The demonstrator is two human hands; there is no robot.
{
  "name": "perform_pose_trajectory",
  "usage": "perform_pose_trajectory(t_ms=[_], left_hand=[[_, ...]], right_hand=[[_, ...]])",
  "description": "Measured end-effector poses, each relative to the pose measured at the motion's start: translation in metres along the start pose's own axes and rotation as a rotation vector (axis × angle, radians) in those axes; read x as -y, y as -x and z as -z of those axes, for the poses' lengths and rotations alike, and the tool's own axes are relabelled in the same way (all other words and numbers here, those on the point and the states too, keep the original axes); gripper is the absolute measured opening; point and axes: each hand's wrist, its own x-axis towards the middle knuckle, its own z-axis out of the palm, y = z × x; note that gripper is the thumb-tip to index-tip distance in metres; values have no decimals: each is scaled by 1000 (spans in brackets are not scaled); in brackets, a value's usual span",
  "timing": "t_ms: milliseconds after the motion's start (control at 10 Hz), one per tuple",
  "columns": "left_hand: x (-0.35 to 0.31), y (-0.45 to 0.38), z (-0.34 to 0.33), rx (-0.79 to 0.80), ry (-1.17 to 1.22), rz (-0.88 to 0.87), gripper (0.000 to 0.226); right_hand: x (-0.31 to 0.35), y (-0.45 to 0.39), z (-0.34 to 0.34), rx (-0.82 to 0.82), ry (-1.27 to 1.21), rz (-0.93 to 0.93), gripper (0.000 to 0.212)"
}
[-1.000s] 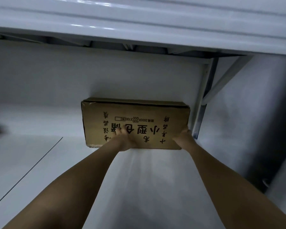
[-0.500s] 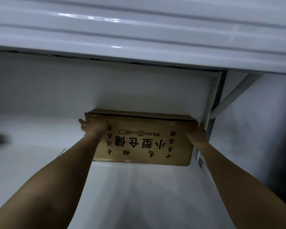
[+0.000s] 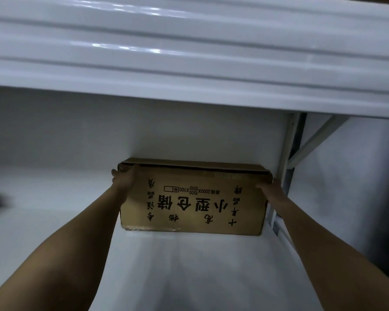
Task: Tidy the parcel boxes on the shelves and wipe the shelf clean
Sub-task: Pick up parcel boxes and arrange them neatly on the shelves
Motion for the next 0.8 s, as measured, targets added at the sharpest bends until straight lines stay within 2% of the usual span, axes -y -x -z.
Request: perform_pose_trajectory(t_ms=[100,200,300,400,500,600,700,800], left_hand=[[-1,-6,7,8,135,37,90],[-3,-12,15,186,214,65,102],[25,-69,13,211,164,66,104],[-6,-5,22,58,-109,63,89],[-21,23,25,16,-166,28,67],[-18,14,24,-26,-11,2,76],[-7,4,29,-23,52,9,78],[-6,0,36,-25,121,6,77]], right_hand=[[-5,-2,4,-20,-54,-36,61],[-2,8,11,-51,-141,-51,31],[1,16,13,-86,-135,-91,57],[9,27,16,-143,-106,-107,56],[19,42,11,-47,-187,-90,51],[11,42,4,-42,-199,-73,96],[9,61,1,-211,-190,-53,74],[1,64,2,-412,-155,-54,63]])
